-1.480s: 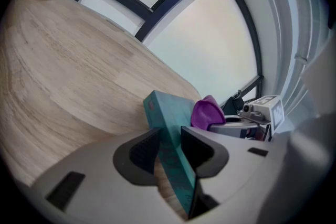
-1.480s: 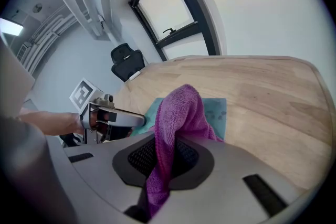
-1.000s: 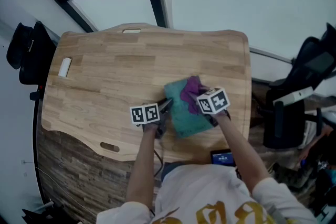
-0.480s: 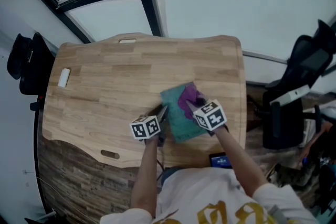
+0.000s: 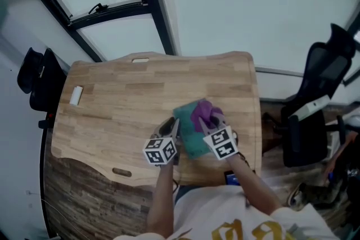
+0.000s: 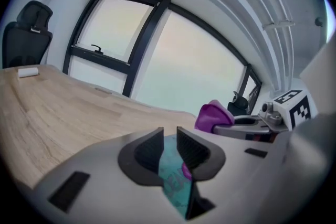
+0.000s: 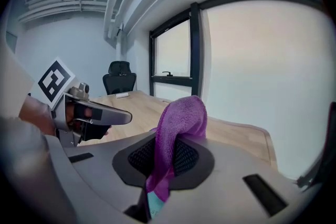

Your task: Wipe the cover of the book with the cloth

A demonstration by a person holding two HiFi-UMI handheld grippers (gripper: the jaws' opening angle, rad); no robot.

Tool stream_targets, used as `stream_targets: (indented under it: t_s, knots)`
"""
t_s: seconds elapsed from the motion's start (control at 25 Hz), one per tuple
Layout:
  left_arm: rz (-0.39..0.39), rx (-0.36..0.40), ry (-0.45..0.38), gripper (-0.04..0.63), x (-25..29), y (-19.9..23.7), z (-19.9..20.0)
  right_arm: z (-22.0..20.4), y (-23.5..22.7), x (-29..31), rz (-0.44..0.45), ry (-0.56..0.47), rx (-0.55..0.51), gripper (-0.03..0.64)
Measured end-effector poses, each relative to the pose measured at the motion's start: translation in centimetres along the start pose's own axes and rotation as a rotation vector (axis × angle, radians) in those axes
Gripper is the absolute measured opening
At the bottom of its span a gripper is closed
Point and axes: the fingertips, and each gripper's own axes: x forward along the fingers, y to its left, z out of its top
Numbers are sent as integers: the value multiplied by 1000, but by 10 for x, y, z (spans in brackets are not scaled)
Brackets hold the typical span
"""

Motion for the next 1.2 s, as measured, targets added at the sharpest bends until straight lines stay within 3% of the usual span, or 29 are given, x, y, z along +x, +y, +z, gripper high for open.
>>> stream_targets:
  t_s: [0.16,0.48,0.68,1.2]
  knots:
    - [61,42,-63,1,-19,-3,16,14,0,-18,-36,-64,-10,32]
    - [130,100,-219,1,-56,-16,51,35,15,-51,-46,-139,-71,32]
    - [128,144,-240,2,-60,-32,57,41,23,-57,-47,-176,-97,32]
    - [133,170,-259,0,-69,-43,63,47,20,-66,-80,-232,-98,32]
